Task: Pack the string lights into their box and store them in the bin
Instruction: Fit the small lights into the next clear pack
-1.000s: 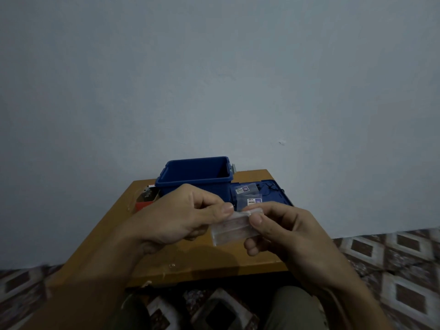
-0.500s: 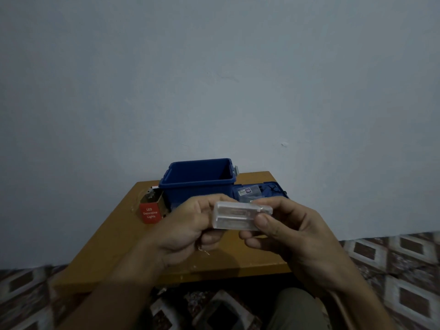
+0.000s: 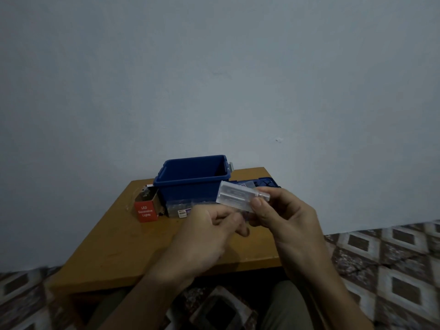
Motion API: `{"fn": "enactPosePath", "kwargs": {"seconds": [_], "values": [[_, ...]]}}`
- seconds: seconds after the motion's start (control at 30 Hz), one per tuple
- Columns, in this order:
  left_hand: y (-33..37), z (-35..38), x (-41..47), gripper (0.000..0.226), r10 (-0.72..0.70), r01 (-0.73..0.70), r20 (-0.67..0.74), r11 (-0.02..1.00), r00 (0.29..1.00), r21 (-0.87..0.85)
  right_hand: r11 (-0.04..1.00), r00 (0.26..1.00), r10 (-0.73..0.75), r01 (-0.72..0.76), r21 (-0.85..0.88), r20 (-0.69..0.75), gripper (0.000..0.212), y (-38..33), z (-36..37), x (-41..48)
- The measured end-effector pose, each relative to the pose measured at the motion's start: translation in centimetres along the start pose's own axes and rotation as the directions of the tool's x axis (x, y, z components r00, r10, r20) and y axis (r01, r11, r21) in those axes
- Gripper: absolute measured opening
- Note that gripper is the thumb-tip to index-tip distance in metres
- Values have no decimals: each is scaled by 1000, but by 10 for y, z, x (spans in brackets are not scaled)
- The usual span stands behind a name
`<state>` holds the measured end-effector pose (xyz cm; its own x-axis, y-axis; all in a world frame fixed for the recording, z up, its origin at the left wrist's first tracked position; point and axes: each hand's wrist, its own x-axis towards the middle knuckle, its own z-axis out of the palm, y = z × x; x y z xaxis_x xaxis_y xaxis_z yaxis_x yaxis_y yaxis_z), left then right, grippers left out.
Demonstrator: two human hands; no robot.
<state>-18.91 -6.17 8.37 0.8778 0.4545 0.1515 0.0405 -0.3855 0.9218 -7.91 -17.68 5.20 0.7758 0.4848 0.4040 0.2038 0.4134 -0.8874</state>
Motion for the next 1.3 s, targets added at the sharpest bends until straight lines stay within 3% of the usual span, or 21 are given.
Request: {"fn": "enactPosePath", "kwargs": {"seconds": [0.27, 0.43, 0.57, 0.73, 0.87, 0.97, 1.1, 1.2, 1.3], "values": [[13, -11, -9, 22, 49, -100, 142, 923, 989, 373, 956, 991, -119, 96, -276, -66, 14, 7, -4, 0], [28, -16, -12, 25, 140, -224, 181, 753, 973, 619, 895, 984, -176, 145, -421, -36, 15, 10, 1, -2], [36, -24, -10, 16, 189, -251, 166, 682, 968, 687, 808, 977, -209, 199, -554, 45, 16, 7, 2, -4], [44, -33, -5, 21, 238, -307, 202, 594, 950, 744, 718, 972, -182, 234, -655, 148, 19, 0, 3, -6], [49, -40, 7, 19, 254, -373, 277, 531, 927, 761, 785, 966, -31, 183, -591, 257, 8, -8, -1, -7], [46, -47, 20, 15, 254, -392, 298, 589, 920, 707, 921, 929, 120, 27, -390, 349, 7, -12, -7, -5], [43, -51, 28, 15, 163, -318, 324, 798, 932, 511, 976, 866, 192, -119, -182, 462, 16, -13, -15, -3], [30, -51, 33, 22, 76, -182, 385, 951, 920, 249, 978, 834, 184, -206, -16, 520, 21, -13, -15, -2], [7, -47, 34, 21, 25, -11, 393, 999, 919, -39, 971, 831, 174, -235, 51, 529, 25, -14, -14, -2]]}}
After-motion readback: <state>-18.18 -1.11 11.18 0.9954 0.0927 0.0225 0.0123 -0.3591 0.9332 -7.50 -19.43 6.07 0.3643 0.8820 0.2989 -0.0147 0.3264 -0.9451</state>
